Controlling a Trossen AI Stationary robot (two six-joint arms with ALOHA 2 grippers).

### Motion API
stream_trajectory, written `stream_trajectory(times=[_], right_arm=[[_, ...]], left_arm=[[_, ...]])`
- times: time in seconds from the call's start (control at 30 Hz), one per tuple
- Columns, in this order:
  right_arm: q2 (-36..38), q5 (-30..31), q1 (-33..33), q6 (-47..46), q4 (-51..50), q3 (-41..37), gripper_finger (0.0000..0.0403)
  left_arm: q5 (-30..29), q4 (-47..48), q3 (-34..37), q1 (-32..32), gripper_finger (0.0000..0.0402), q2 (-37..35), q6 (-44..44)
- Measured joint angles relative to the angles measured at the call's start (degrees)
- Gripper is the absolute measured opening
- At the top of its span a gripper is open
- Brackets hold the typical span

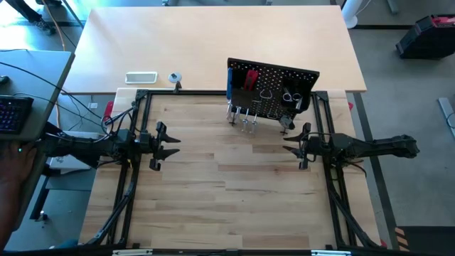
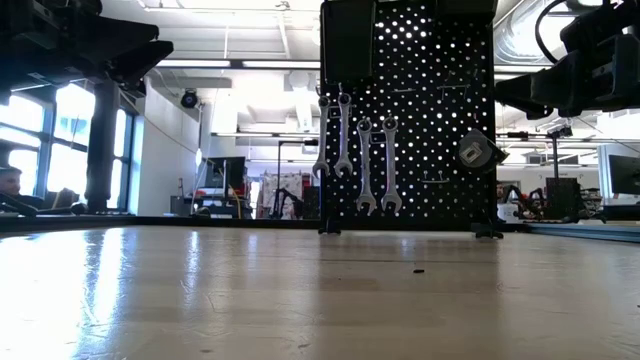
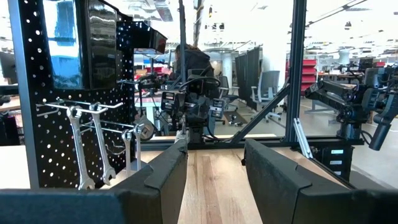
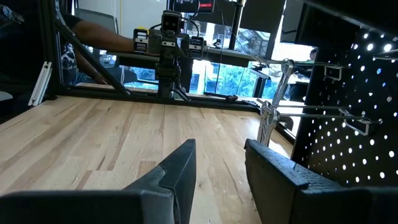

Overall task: Hang tools onto peg board
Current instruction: Return to Home Position

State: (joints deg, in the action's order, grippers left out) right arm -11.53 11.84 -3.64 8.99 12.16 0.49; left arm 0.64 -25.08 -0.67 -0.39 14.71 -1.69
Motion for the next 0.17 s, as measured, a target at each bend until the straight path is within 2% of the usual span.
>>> stream_trajectory(times=[0.17], right_arm=[[0.0, 0.0, 0.0, 0.0, 0.0, 0.0, 0.0130]], left_arm=[[0.0, 0.0, 0.0, 0.0, 0.0151, 0.0, 0.0]])
